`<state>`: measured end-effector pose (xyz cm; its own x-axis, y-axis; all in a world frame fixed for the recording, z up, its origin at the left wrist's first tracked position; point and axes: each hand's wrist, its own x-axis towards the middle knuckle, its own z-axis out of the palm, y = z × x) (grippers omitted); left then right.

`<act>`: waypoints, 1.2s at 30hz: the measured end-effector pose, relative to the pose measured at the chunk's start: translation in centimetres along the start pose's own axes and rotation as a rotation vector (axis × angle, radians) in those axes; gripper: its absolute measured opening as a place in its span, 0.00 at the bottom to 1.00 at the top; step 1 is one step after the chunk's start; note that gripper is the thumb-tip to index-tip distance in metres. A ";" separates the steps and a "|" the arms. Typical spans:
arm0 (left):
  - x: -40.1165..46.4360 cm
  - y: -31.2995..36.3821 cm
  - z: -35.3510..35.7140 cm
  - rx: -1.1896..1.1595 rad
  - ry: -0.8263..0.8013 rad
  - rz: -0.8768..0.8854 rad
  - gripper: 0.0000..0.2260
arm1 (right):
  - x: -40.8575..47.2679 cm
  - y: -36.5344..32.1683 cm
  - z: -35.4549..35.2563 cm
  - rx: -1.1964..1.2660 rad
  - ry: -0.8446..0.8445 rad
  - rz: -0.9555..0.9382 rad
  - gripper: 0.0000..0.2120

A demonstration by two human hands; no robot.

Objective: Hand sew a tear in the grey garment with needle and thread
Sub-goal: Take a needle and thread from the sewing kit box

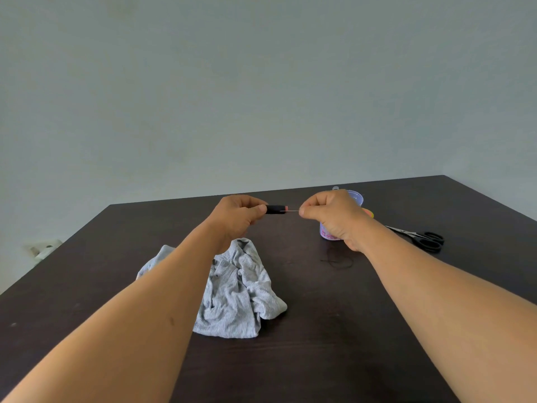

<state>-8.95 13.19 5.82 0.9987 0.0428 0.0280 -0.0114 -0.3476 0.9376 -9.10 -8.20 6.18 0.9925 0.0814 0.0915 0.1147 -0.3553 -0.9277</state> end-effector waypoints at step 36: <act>1.8 -3.5 13.3 0.613 -0.059 -0.048 0.18 | 2.0 2.6 -11.0 0.260 0.232 0.055 0.08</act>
<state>-6.47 2.04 -2.02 0.9987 0.0260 -0.0448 0.0469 -0.8223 0.5671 -6.35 -19.24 7.95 0.9836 -0.1555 0.0909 0.0755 -0.1021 -0.9919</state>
